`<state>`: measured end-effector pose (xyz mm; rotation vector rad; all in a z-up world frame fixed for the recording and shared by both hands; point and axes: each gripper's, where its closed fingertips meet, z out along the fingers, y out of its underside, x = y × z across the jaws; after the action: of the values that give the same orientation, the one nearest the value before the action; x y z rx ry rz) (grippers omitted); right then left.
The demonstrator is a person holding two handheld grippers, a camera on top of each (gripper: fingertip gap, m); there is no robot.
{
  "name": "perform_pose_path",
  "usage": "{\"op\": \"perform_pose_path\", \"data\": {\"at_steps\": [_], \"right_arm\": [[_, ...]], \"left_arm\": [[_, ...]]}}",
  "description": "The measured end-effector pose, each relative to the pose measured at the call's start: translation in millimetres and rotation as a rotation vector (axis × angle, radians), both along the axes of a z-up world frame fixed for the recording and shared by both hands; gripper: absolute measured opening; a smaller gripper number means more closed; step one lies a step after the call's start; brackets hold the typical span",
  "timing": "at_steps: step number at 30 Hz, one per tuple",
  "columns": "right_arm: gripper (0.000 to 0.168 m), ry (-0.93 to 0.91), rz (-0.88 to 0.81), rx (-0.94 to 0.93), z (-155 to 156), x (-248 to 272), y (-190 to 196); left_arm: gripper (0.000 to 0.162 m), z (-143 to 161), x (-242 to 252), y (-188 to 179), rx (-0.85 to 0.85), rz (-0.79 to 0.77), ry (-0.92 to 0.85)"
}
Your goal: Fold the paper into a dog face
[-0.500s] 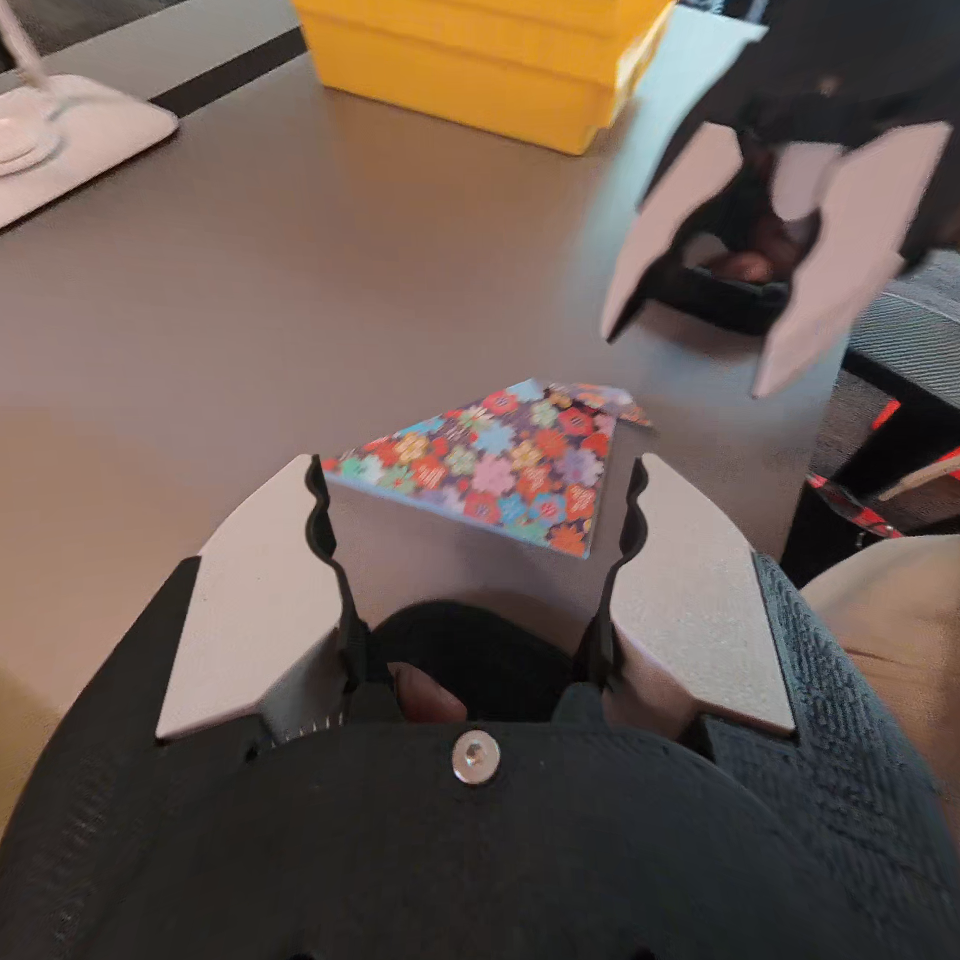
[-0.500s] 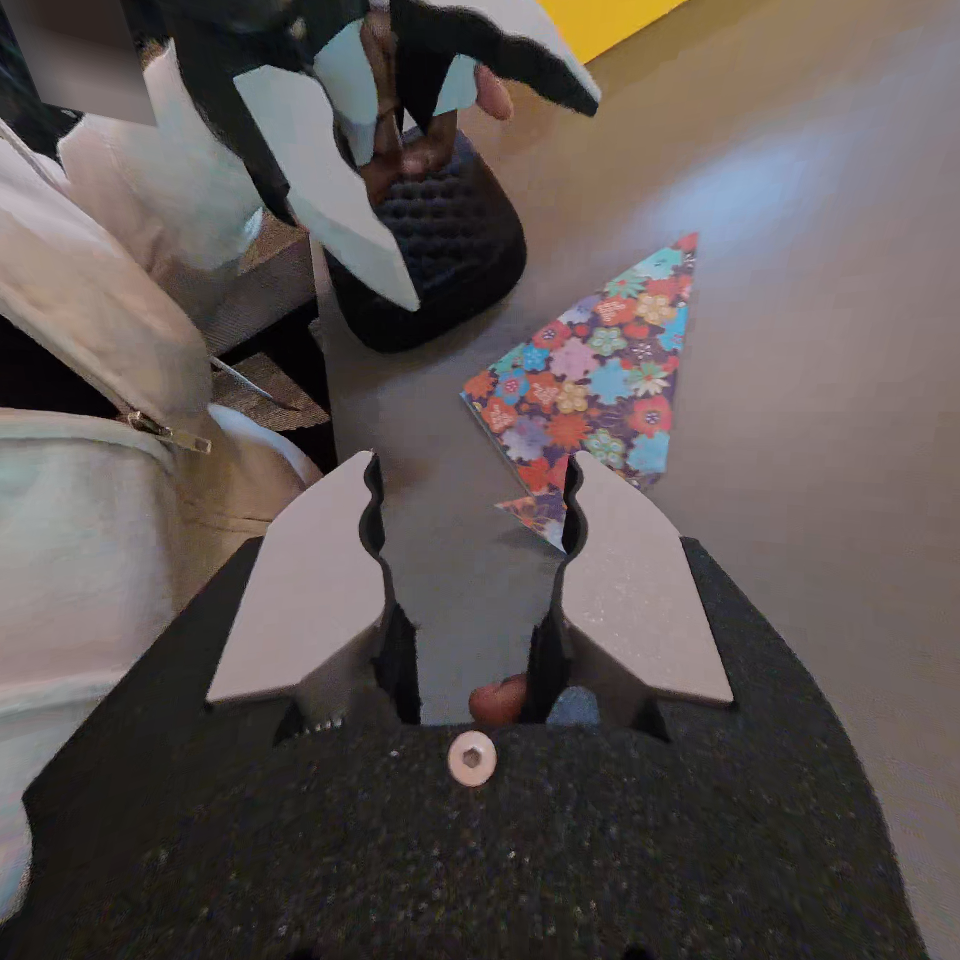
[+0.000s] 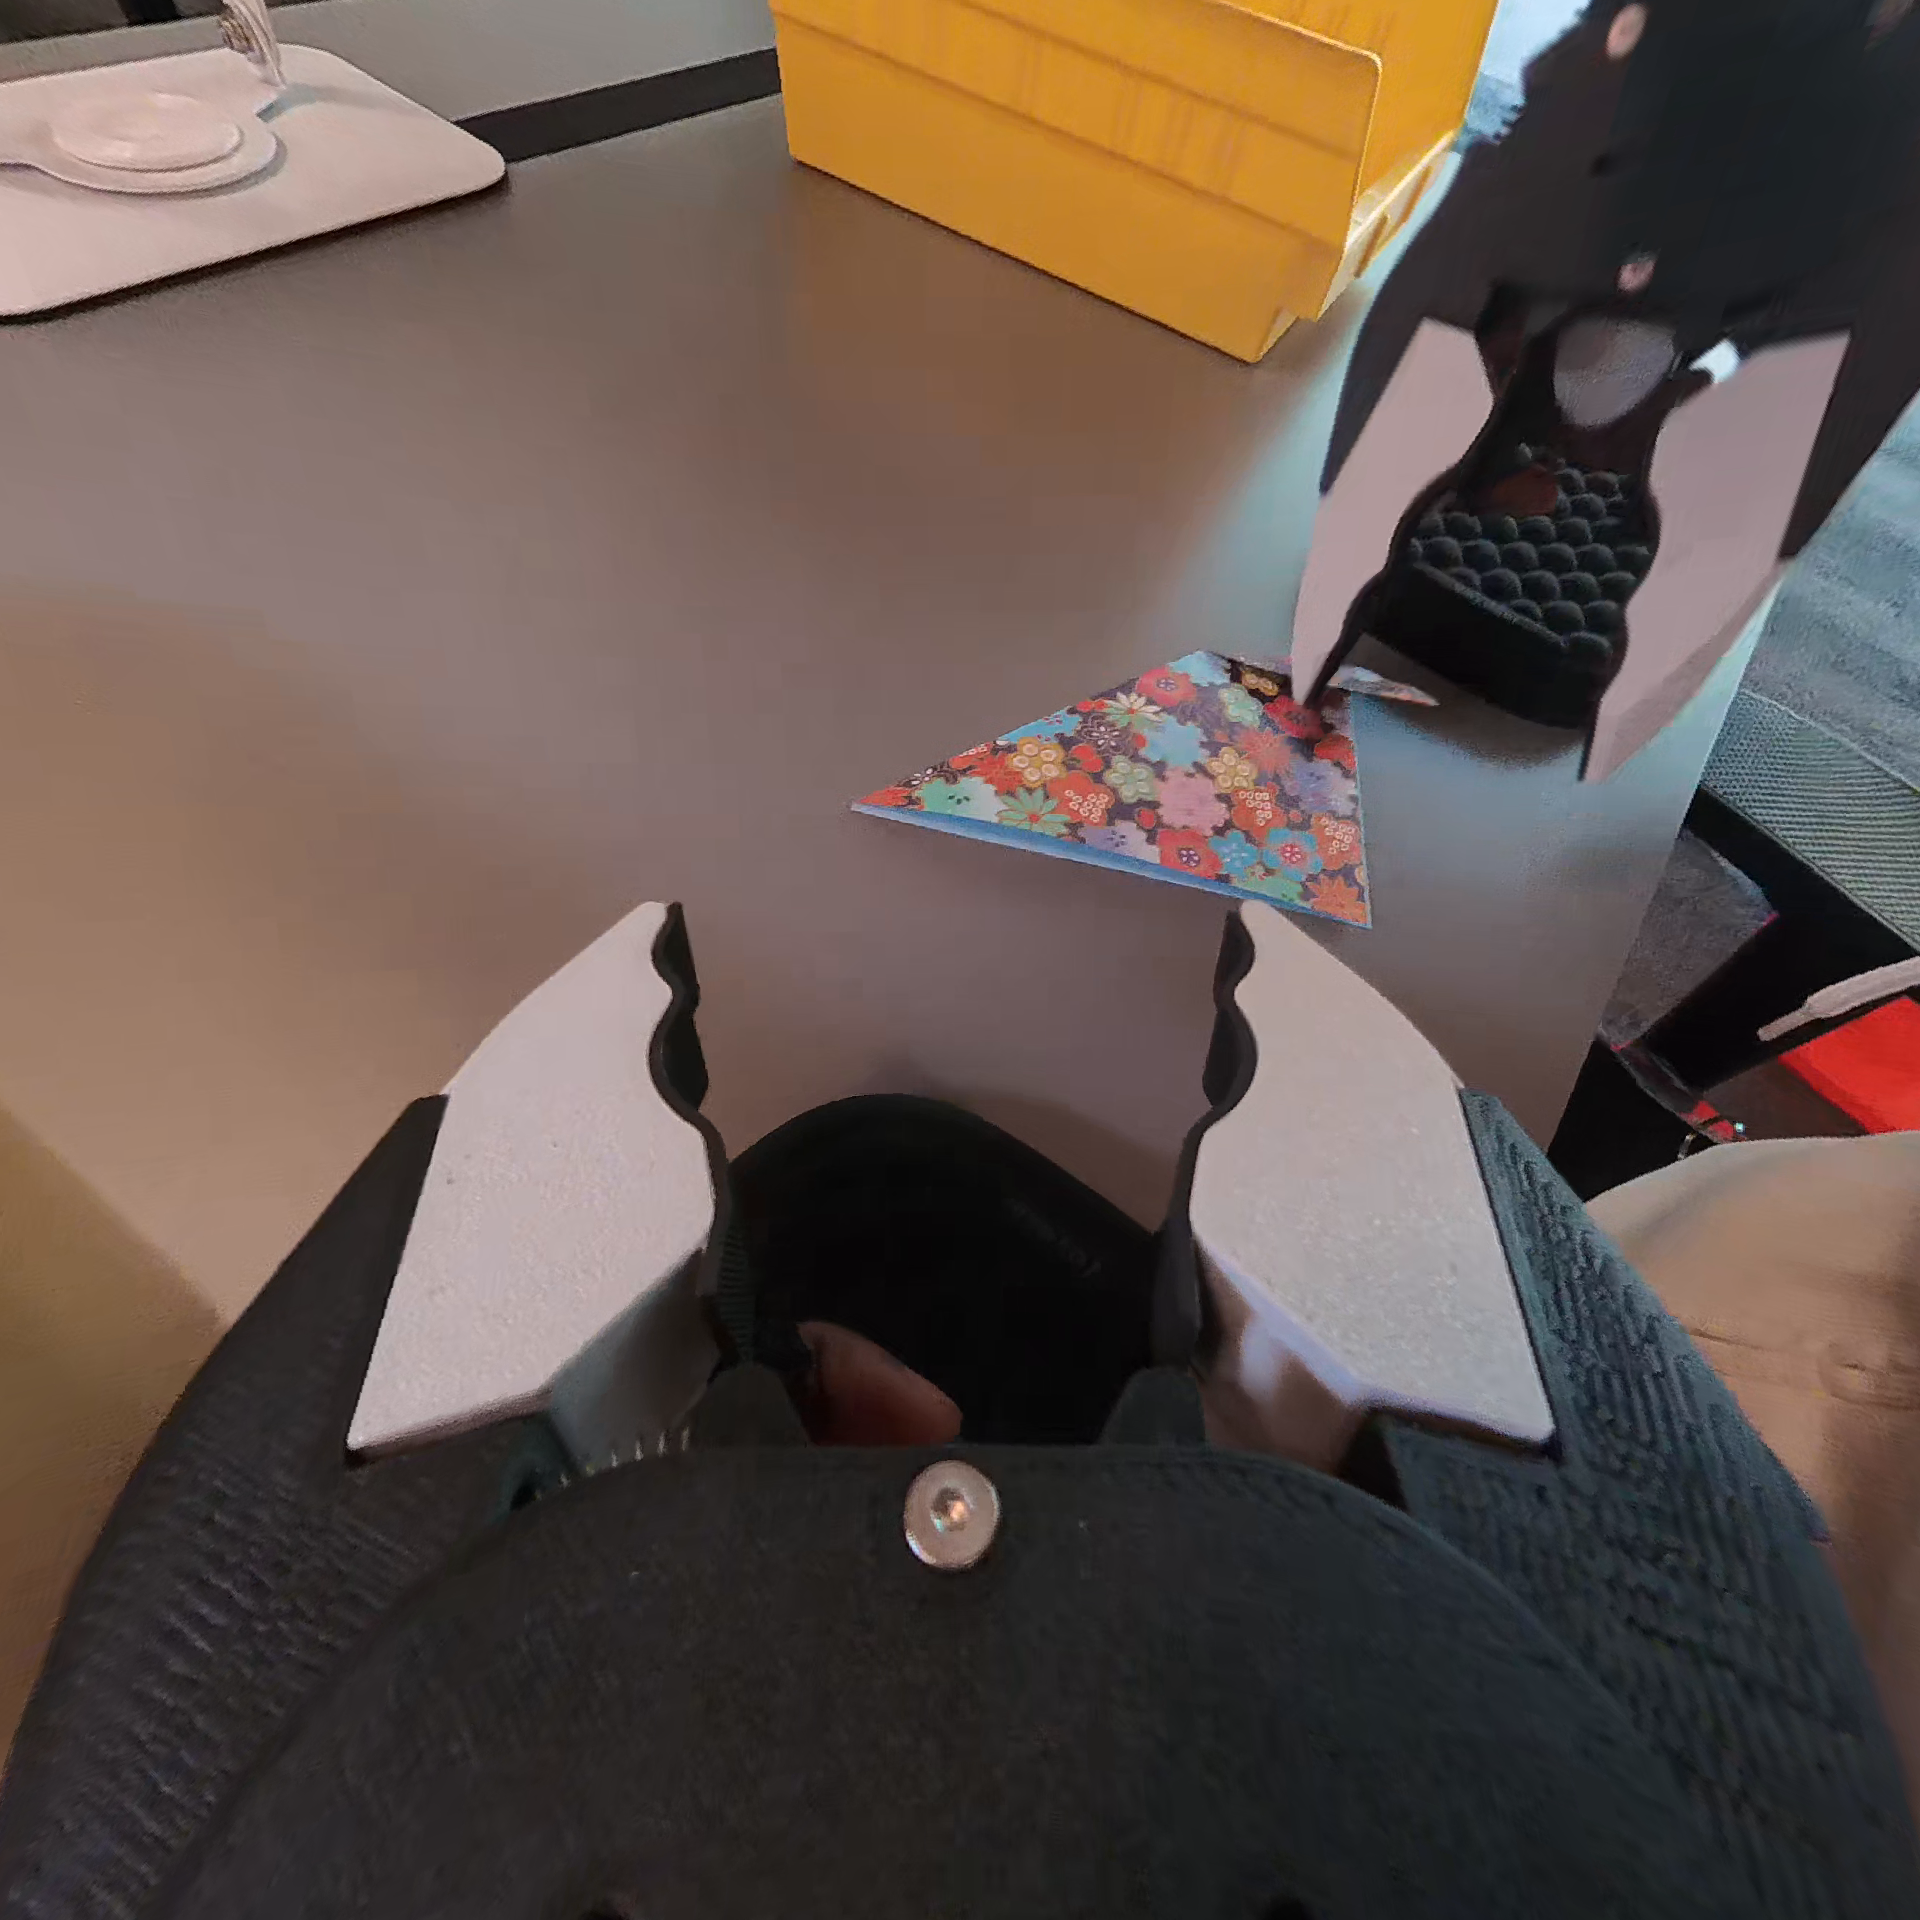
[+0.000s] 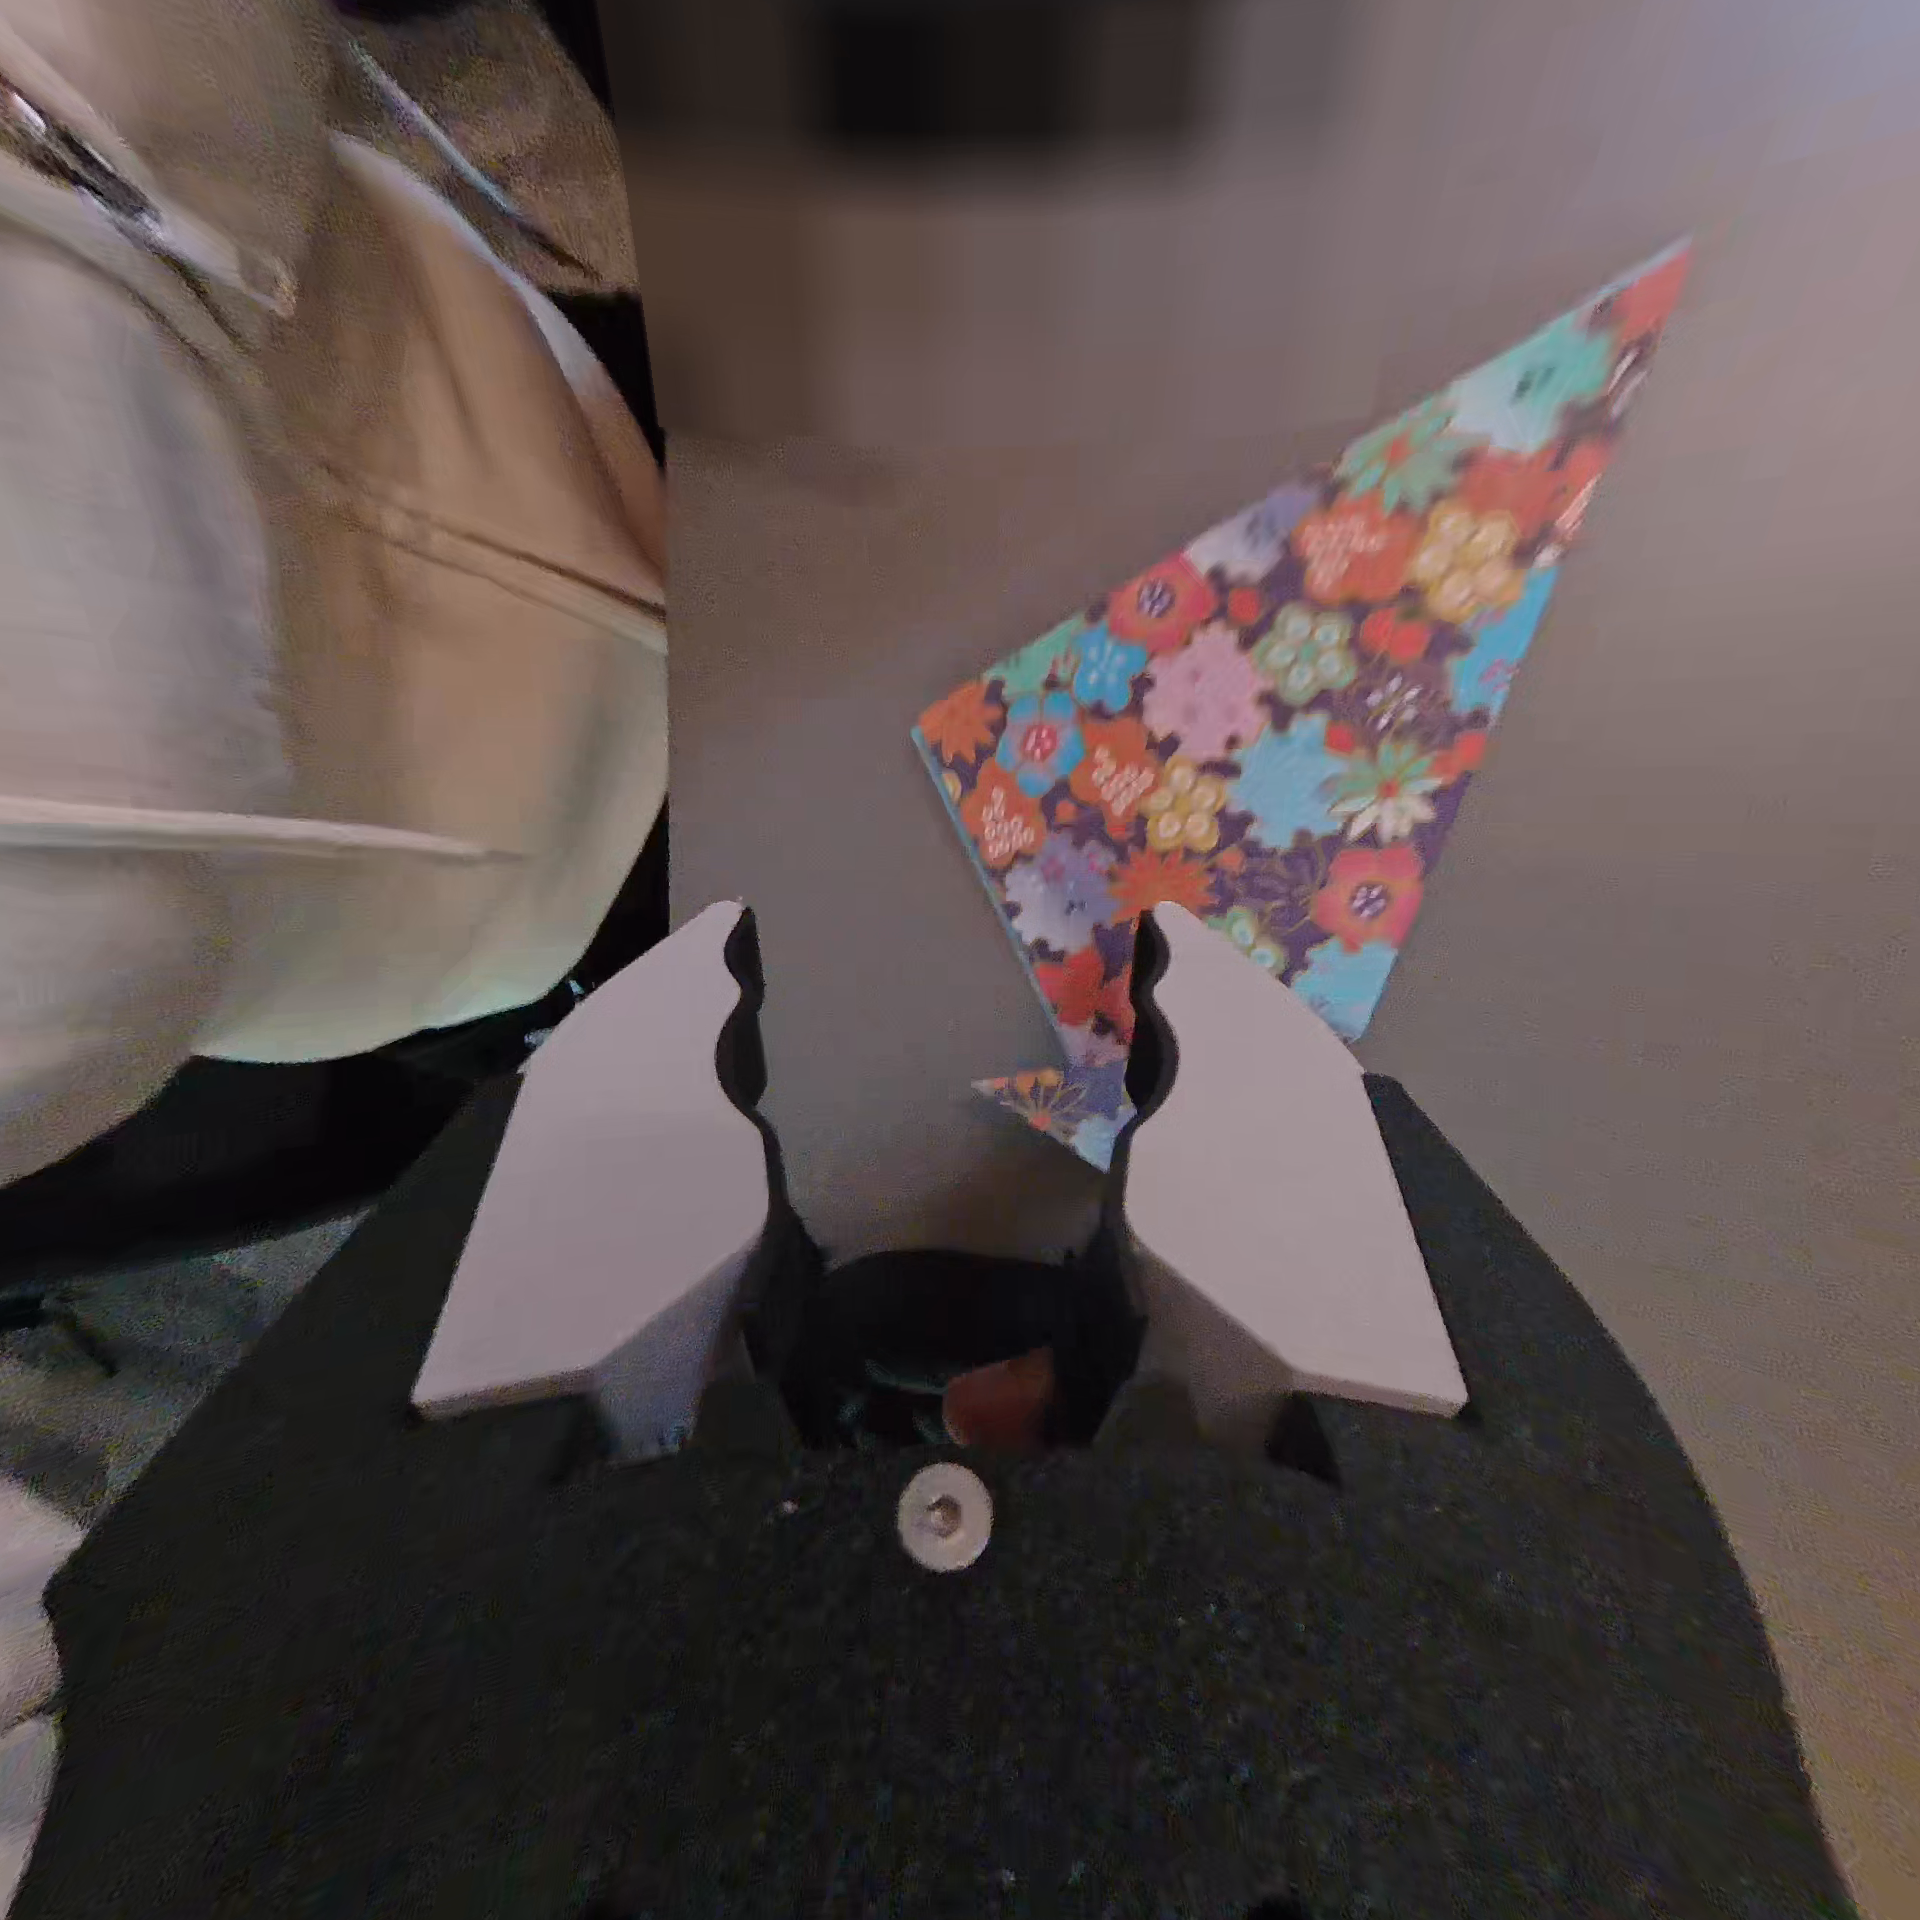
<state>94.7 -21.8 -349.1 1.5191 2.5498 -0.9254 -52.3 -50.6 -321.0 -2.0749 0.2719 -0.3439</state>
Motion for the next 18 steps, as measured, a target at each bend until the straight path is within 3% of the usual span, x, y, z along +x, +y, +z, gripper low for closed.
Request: {"op": "perform_pose_path", "data": {"at_steps": [2, 4, 8, 12, 18], "right_arm": [[0.058, 0.122, -0.04, -0.052, 24, -28, 9], [0.053, 0.186, -0.071, -0.052, 28, -55, 24], [0.049, 0.067, -0.119, 0.01, -13, -82, 40], [0.047, 0.117, -0.136, 0.115, -31, -87, 42], [0.003, 0.212, -0.134, 0.109, -33, -85, 31]], "left_arm": [[0.089, -1, 4, 3, 0.002, 0.006, -0.032], [0.084, -6, 8, 7, -0.014, 0.014, -0.038], [0.078, -12, 10, 14, -0.046, 0.02, 0.009], [0.076, -15, 12, 18, -0.062, 0.012, -0.014], [0.075, -19, 9, 25, -0.106, 0.01, -0.067]]}}
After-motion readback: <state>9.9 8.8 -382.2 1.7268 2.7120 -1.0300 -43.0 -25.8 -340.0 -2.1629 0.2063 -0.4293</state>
